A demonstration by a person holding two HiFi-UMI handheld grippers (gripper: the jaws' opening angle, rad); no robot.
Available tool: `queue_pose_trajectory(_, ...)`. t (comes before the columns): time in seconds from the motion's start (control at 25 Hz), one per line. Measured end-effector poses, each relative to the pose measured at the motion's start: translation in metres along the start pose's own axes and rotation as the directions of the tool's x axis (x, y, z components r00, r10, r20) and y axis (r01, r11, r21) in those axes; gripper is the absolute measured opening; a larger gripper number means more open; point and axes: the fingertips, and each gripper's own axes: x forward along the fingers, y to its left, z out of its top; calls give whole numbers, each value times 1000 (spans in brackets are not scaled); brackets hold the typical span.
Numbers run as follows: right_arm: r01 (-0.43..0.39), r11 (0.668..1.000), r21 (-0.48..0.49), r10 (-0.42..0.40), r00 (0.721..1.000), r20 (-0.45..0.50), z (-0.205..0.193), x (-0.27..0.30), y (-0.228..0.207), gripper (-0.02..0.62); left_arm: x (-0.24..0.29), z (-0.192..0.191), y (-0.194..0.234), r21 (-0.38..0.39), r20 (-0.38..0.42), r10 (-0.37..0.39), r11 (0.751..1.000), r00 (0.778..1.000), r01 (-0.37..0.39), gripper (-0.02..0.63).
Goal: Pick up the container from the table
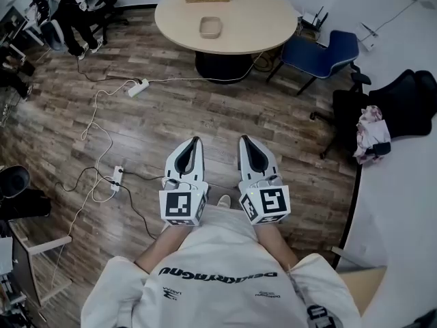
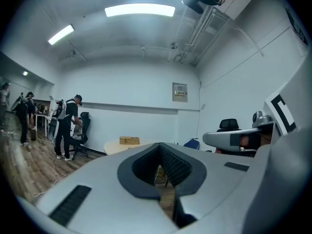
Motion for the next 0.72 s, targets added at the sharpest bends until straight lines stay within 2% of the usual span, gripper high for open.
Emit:
queue_pose_trajectory(0.12,6,1000,28,-5,1000,-26,-14,-1,-11,32,-2,-9,5,-5,-18,29,1000,999,-29,15)
queue_pose_trajectory(0.36,1,999,32,0,999,-46,-25,10,-23,32,10,-27,6,0,-55,38,999,998,-38,15)
queue_pose_trajectory(0.52,2,1000,23,0,998,-66,-34,35,-35,32,36,-38,11,-5,-62,30,1000,998,-30,15)
queue_pose_trajectory(0.72,7,1000,3,-7,997,-80,-32,93,-50,32,90,-40,40,-28,-57,15,999,998,-16,15)
